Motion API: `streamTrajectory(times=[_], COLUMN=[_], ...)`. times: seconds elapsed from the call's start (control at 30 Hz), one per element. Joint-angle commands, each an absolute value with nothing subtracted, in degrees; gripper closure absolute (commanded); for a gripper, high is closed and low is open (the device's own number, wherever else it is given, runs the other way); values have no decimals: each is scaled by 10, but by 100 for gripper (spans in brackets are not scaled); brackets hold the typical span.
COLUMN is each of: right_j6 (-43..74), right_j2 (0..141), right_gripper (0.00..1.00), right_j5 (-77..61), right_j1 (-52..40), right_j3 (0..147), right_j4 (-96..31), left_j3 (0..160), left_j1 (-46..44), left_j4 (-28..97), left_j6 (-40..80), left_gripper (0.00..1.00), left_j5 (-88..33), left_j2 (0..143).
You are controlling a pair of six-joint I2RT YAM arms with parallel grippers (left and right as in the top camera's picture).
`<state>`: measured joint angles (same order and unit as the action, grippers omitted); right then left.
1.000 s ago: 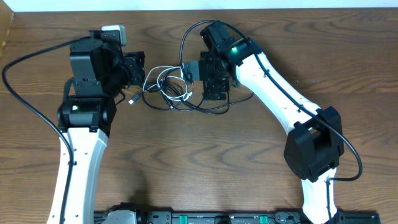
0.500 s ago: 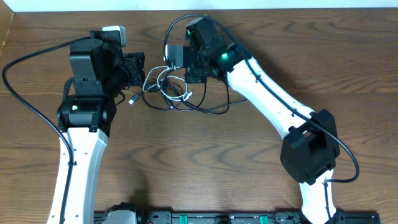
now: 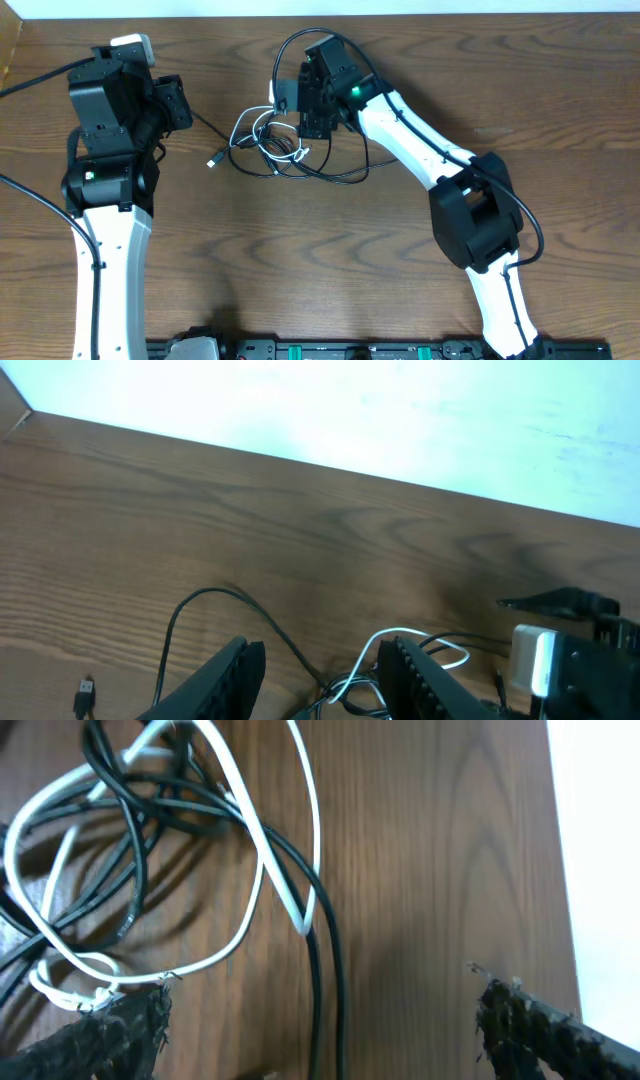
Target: Untangle cables
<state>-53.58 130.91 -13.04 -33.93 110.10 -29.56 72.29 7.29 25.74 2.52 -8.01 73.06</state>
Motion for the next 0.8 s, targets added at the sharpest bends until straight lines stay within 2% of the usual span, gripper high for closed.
streamTrajectory(times=[0.0,0.23,0.3,0.37,0.5,0.77], right_j6=[-561,-590,-590,-588,-581,-578], right_j2=[1306,1306,1306,1309,1318,1349], right_gripper=[4,6,11,24,36,36], right_j5=[-167,-229,-229,-228,-229,-226], right_j1=[-353,-356,-354,-352,-354,-357], right_j3=[1113,1113,1113,1113,1113,1113], right_j4=[-292,-237,-231,-234,-236,-236], left_j3=[739,739,739,739,739,739], left_j1=[75,75,75,75,75,75], left_j4=[261,264,264,263,263,263], left_j6=[15,15,15,15,15,15], left_gripper=[57,57,57,57,57,57], left_j5=[-75,-75,-79,-85,-85,-85], left_j2=[726,726,726,726,726,726])
